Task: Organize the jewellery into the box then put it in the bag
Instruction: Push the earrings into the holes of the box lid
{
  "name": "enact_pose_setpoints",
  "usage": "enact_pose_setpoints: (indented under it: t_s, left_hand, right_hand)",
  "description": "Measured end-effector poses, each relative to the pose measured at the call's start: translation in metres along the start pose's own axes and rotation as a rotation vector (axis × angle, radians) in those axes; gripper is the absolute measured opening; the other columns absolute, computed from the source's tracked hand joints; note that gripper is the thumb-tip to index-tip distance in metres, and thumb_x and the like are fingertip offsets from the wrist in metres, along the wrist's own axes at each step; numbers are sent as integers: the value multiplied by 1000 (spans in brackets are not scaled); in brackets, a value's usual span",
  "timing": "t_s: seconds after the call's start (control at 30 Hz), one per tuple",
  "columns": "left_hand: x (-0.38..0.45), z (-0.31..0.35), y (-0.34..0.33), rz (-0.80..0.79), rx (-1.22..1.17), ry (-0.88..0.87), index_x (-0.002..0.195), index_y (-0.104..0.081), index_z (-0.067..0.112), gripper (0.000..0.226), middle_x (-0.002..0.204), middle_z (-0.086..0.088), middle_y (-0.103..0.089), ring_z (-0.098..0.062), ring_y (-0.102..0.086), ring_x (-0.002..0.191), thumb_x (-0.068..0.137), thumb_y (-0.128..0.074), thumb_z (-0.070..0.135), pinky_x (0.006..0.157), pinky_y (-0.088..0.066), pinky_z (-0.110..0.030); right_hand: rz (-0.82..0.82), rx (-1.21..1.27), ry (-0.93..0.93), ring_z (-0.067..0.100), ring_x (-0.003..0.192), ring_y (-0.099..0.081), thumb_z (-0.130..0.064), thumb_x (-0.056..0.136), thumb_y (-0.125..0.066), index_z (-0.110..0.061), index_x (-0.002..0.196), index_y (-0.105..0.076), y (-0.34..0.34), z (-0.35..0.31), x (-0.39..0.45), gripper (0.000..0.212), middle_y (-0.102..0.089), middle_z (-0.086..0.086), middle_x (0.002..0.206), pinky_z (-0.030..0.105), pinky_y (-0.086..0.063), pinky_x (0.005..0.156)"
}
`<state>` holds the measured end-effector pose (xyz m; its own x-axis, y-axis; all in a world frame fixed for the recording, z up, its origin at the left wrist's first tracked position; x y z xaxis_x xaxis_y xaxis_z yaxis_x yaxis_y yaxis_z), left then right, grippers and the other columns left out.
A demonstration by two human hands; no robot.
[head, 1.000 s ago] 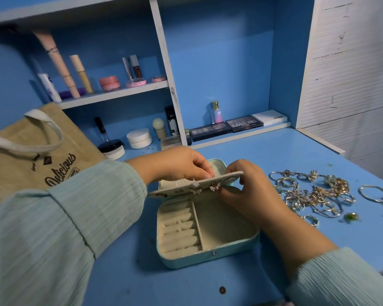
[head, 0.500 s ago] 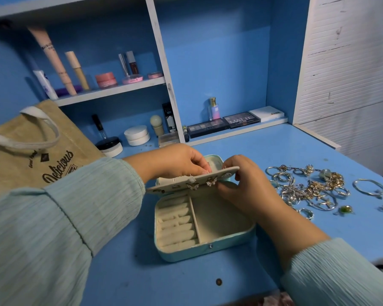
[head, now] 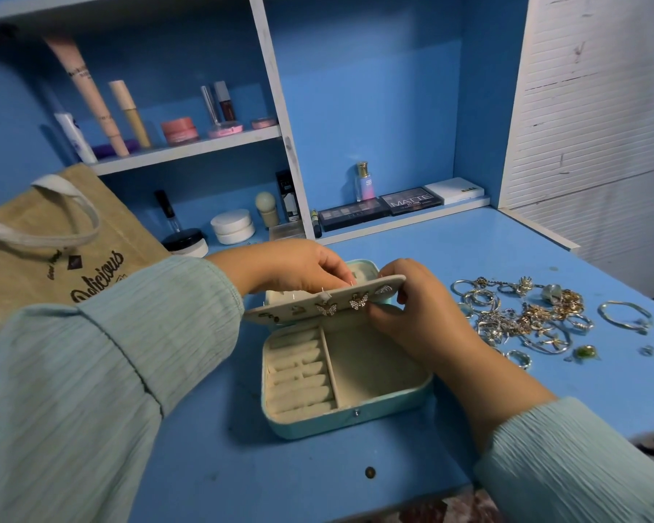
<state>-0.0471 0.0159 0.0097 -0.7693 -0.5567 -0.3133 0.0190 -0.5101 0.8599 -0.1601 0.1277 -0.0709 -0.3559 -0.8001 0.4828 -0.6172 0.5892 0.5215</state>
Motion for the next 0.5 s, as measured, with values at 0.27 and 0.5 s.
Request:
enact_pose_setpoints:
  t_s: [0.27, 0.5]
  left_hand:
    - [1, 7, 5, -128, 22, 15, 85, -65, 31, 5, 85, 16, -63, 3, -56, 80, 87, -62, 28, 72, -40, -10]
    - [4, 14, 9, -246, 53, 38, 86, -66, 28, 9, 87, 11, -64, -4, -56, 89, 89, -59, 23, 97, -43, -27]
  right_hand:
    - [8, 12, 6, -2, 69, -40, -13, 78, -69, -20, 81, -47, 1, -1, -1, 24, -42, -15, 76, 6, -33, 63]
    - [5, 10, -4, -3, 70, -40, -14, 78, -70, -19, 82, -48, 1, 0, -2, 23, -42, -16, 76, 6, -33, 63]
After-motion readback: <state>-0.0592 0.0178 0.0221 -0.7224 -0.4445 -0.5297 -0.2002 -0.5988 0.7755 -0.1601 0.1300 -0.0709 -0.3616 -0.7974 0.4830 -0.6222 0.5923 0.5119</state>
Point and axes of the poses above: each hand's wrist, its own x-axis towards the middle knuckle, its own y-axis out of the back of the hand, z = x × y, the point moved 1 cm from there along x, towards the middle knuckle
